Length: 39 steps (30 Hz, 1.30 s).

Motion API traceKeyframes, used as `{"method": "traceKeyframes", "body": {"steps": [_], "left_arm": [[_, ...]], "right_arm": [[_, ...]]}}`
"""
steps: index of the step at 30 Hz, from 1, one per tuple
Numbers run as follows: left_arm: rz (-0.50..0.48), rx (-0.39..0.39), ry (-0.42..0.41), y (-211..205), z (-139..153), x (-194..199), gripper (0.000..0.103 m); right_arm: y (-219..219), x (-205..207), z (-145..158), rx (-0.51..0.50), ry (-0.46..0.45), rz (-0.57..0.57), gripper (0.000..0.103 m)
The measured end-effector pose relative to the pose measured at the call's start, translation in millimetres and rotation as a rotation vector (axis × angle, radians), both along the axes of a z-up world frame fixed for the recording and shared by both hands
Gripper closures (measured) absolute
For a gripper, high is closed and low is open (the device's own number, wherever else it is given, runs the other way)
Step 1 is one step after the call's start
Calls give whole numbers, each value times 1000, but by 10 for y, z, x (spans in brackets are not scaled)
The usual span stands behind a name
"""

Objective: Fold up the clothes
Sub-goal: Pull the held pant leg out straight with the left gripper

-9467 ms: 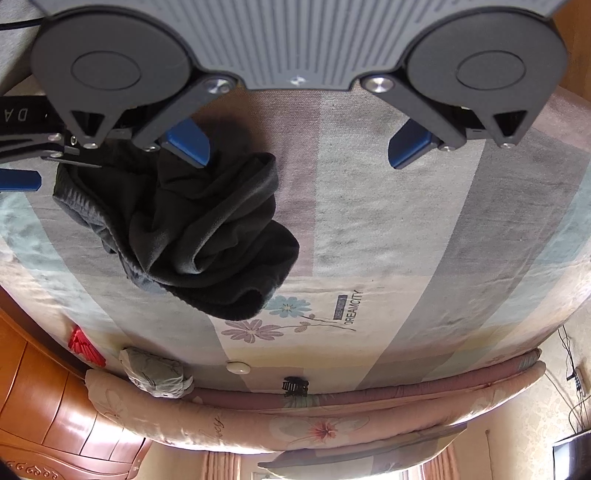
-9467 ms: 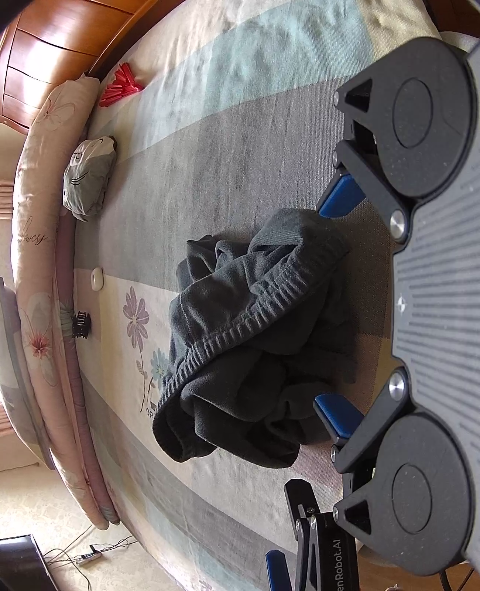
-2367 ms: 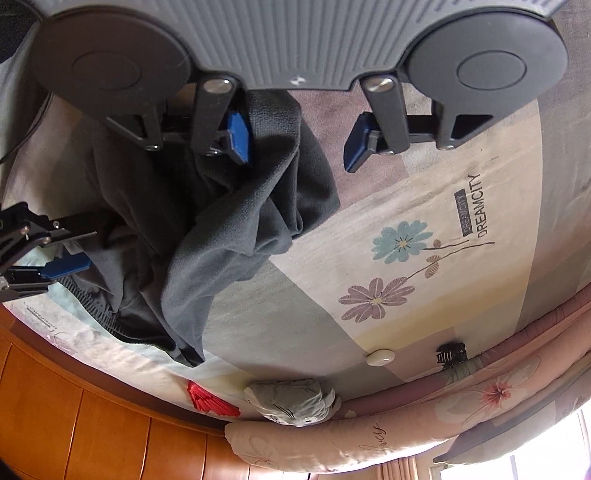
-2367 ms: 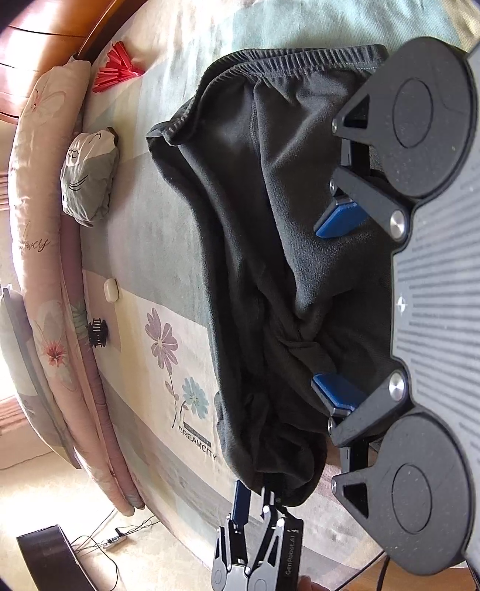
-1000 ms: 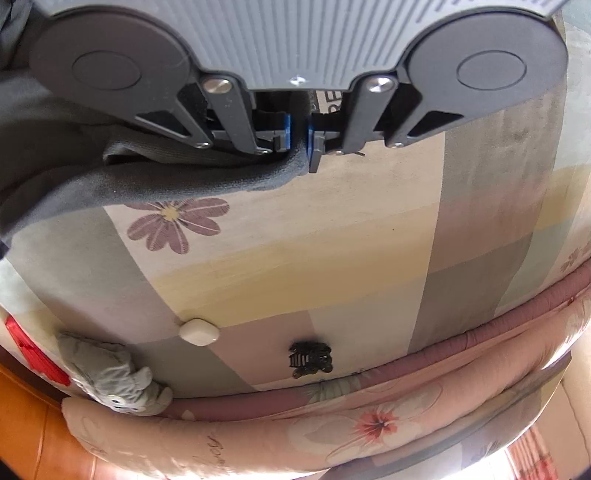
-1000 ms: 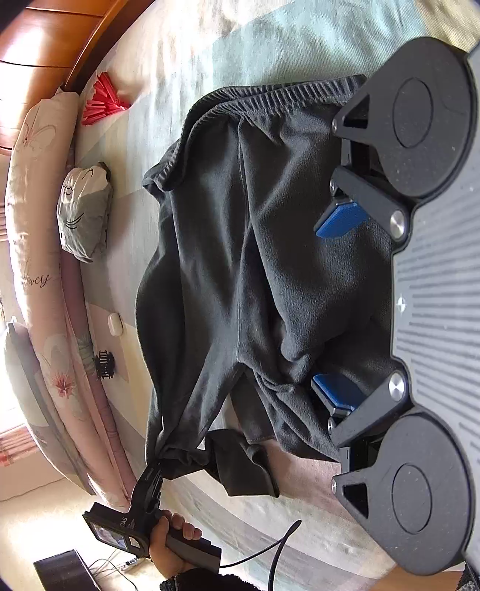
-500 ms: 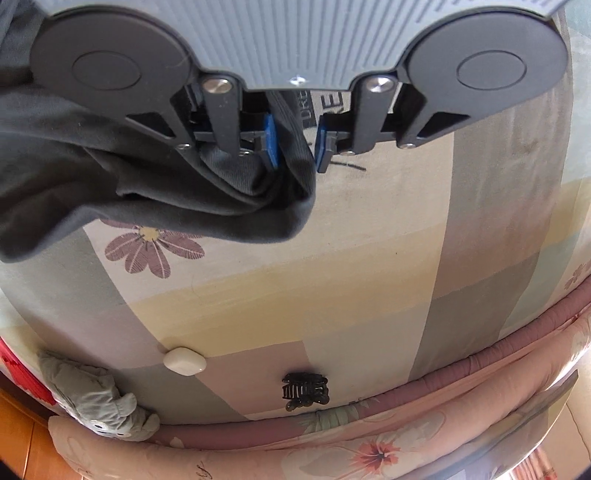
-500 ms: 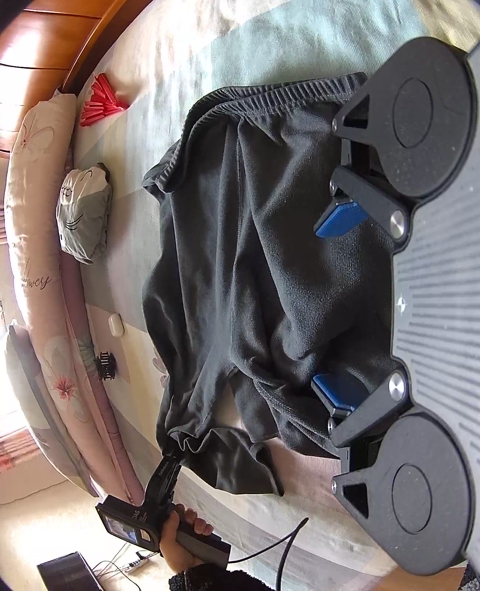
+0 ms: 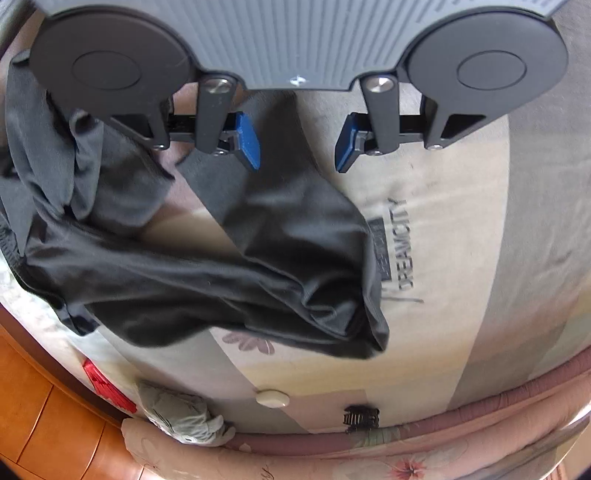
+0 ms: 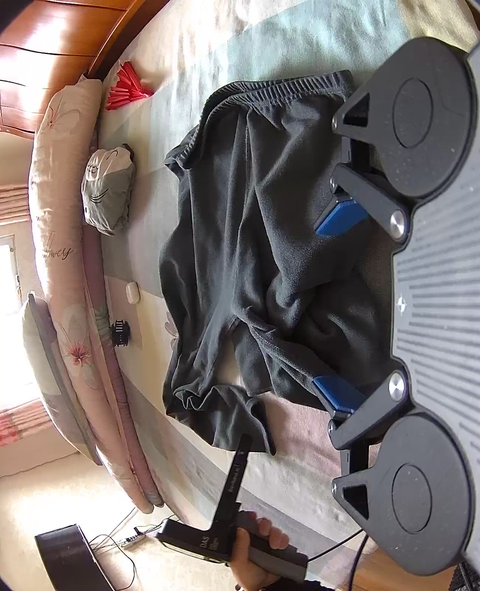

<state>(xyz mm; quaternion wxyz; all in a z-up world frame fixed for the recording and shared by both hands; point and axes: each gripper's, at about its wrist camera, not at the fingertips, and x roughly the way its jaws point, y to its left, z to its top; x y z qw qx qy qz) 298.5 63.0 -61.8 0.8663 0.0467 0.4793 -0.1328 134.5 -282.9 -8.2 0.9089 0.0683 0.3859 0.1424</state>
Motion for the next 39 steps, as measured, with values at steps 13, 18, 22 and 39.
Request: {"method": "traceKeyframes", "body": {"steps": [13, 18, 22, 39], "left_arm": [[168, -370, -17, 262, -331, 39, 36], [61, -528, 28, 208, -417, -110, 49], [128, -610, 31, 414, -527, -63, 71], [139, -398, -7, 598, -323, 172, 102]], "right_arm": [[30, -105, 6, 6, 2, -2, 15], [34, -79, -20, 10, 7, 7, 15], [75, -13, -49, 16, 16, 24, 15], [395, 209, -26, 11, 5, 123, 15]]}}
